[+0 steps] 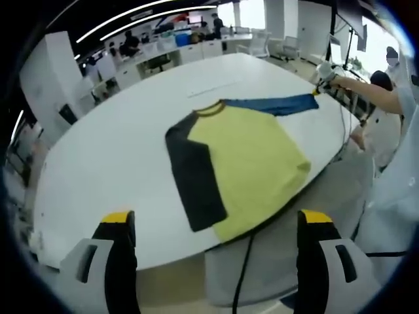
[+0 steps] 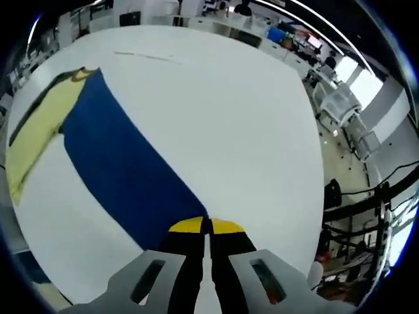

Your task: Fold the garment on the visible template until the final outline fits inside the template.

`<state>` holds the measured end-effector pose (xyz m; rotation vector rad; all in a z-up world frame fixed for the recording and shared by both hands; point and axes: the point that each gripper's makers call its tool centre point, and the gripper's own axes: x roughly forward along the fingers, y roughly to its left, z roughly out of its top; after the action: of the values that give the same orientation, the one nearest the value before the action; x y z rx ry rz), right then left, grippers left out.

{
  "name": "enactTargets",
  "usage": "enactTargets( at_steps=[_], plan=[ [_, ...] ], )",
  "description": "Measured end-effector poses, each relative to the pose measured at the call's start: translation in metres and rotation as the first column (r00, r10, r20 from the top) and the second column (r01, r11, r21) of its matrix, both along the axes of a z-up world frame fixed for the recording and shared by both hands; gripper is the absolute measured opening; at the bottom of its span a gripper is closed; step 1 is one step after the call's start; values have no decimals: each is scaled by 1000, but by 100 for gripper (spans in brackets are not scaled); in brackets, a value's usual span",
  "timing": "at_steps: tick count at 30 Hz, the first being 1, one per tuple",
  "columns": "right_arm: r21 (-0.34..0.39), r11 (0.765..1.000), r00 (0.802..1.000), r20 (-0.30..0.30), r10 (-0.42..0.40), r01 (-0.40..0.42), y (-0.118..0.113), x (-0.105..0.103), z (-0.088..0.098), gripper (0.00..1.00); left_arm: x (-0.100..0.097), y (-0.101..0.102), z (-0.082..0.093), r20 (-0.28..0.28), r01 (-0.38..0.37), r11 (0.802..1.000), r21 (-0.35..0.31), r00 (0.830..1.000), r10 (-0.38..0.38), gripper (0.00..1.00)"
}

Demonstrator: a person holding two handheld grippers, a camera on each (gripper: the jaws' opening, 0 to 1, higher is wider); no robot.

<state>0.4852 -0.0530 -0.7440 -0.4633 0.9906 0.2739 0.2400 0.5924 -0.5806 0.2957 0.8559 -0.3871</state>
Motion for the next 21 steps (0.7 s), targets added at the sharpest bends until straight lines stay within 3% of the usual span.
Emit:
enactTargets(
  at_steps=[14,16,21],
  plan=[
    [-10,1000,999,-29,-18,18,-9,8,-14,2,-6,1,0,-9,-23,1000,3,1000,23,100],
    [-61,998,999,-40,-20,17,-21,12,-18,1,-6,1,0,-11,-25,1000,3,1000,25,100],
    [-39,999,998,-51,-23,21,-22,10,-20,1,-8,0,0,-12,-33,999,2,999,33,100]
  ],
)
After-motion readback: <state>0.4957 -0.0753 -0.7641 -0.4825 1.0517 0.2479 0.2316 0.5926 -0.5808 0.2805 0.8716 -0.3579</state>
